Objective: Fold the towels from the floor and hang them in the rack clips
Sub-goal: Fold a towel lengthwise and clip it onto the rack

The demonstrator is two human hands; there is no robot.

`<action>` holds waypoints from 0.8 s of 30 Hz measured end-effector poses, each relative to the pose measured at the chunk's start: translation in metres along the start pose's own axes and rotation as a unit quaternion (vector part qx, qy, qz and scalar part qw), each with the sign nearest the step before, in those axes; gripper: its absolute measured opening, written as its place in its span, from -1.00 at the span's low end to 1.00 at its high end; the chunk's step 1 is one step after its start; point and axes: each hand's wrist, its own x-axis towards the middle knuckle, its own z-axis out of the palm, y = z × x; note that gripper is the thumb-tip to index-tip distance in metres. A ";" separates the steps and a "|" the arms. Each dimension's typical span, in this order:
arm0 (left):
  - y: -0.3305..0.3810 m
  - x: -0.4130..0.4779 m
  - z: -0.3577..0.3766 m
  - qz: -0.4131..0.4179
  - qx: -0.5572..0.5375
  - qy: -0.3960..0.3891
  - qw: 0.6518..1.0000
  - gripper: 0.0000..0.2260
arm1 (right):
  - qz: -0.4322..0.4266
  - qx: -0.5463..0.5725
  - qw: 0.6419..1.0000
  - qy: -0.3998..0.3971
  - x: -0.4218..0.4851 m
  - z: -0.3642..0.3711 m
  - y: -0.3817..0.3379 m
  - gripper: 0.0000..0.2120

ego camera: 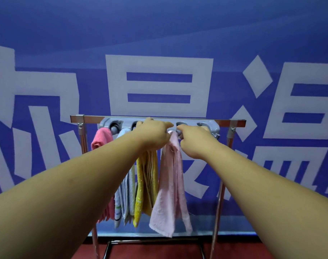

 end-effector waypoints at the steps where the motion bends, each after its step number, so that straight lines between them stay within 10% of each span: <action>1: -0.001 -0.004 0.000 -0.003 -0.004 0.008 1.000 -0.57 | 0.006 0.001 1.000 0.000 -0.006 -0.005 0.001 -0.69; 24: 0.087 -0.210 -0.098 0.035 -0.035 0.013 0.999 -0.28 | 0.139 -0.044 0.989 0.008 -0.255 -0.150 -0.016 -0.74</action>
